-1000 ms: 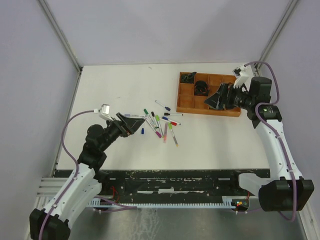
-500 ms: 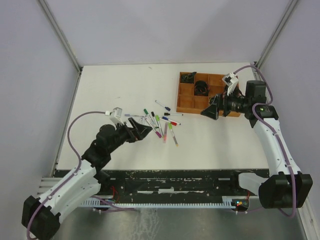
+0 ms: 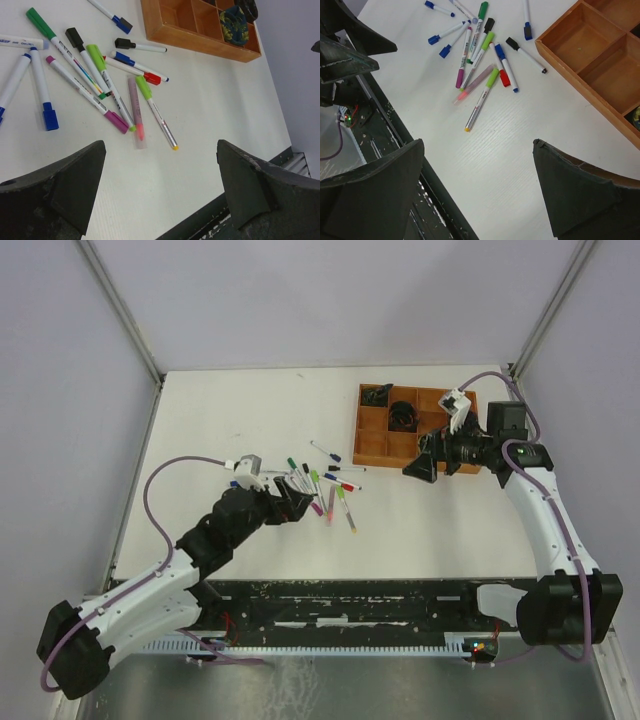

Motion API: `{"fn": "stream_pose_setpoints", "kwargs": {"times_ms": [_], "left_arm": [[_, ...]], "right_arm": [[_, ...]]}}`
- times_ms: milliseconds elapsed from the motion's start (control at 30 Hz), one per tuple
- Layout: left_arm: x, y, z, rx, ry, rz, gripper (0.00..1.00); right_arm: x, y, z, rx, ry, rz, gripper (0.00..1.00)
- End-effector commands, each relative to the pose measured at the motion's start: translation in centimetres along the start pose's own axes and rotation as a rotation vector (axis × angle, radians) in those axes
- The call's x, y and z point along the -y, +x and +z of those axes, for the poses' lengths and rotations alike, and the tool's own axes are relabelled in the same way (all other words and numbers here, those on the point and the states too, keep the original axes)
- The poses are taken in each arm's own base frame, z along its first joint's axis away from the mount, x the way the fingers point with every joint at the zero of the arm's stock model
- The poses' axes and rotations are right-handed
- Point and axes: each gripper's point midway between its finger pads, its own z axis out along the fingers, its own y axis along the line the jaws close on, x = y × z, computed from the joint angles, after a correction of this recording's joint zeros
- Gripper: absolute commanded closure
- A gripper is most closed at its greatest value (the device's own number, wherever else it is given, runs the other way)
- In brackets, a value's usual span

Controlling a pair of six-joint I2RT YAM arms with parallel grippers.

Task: Open the pen caps
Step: Pick up the pen from the center of the board.

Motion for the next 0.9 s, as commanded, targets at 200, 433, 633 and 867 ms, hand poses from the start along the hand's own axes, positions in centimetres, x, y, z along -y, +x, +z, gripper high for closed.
{"fn": "stream_pose_setpoints", "kwargs": {"times_ms": [200, 433, 633, 867], "left_arm": [[-3.2, -2.7, -0.2, 0.007, -0.263, 0.170, 0.02], [-3.9, -2.5, -0.1, -0.061, -0.378, 0.229, 0.04], [-5.2, -3.1, -0.2, -0.068, -0.481, 0.287, 0.01], [-7.8, -3.5, 2.9, -0.159, -0.624, 0.449, 0.10]], "right_arm": [[0.8, -0.7, -0.6, -0.014, 0.060, -0.070, 0.01], [1.5, -1.0, -1.0, 0.037, 0.133, -0.103, 0.01], [0.3, -1.4, -1.4, 0.040, 0.095, -0.101, 0.01], [0.5, -1.0, -0.9, 0.026, 0.080, -0.088, 0.01]]}}
